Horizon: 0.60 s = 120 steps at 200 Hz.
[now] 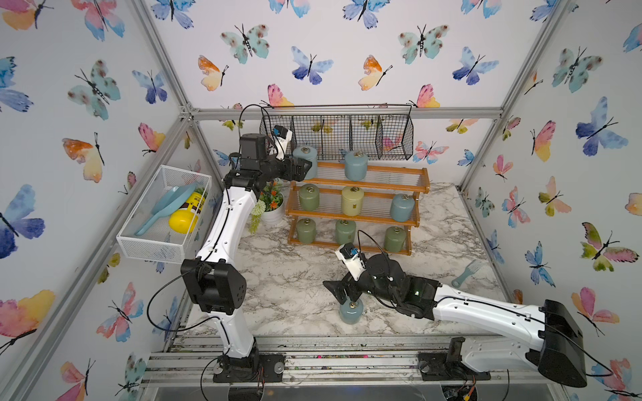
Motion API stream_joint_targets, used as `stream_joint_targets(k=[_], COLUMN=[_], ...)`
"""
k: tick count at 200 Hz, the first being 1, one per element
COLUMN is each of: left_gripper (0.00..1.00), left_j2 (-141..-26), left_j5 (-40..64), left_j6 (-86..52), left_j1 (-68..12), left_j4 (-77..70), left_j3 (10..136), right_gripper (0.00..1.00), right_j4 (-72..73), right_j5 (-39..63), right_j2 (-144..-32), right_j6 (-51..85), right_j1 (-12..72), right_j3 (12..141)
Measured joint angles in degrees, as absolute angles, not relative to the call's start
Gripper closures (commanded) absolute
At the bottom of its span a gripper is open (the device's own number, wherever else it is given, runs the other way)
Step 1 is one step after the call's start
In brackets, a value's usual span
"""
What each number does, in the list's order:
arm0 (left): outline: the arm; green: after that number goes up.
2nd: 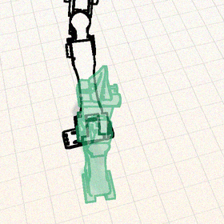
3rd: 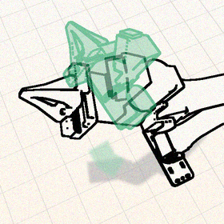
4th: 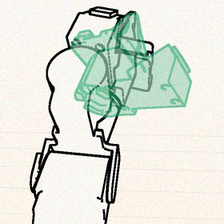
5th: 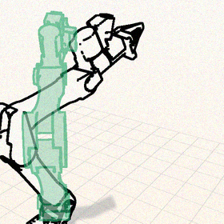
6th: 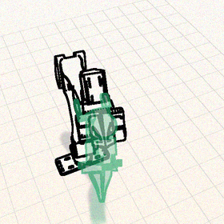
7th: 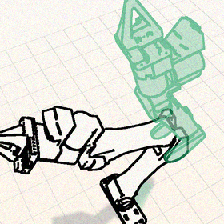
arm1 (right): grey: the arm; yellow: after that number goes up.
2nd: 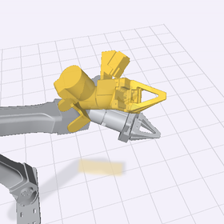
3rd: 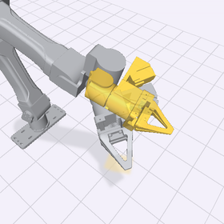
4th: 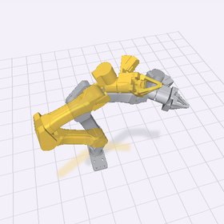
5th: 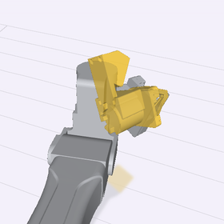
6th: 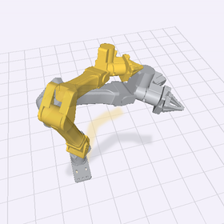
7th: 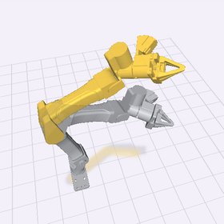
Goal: Remove the tea canisters from the shelf
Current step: Pick up the tea canister from the shelf.
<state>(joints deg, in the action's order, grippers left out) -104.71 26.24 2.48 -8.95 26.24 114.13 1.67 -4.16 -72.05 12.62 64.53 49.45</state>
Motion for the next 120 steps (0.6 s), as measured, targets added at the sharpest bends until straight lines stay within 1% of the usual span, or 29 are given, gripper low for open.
stream_joint_targets(k=[120], left_gripper=[0.02], left_j2=[-109.43], left_j5=[26.22], left_j6=[1.91], left_j1=[-11.27], left_j4=[22.26], left_j3=[116.73], right_gripper=[0.00], right_j4=[1.67], right_j5=[-4.23], right_j2=[-72.01], right_j6=[13.15], right_j1=[64.53], right_j3=[49.32])
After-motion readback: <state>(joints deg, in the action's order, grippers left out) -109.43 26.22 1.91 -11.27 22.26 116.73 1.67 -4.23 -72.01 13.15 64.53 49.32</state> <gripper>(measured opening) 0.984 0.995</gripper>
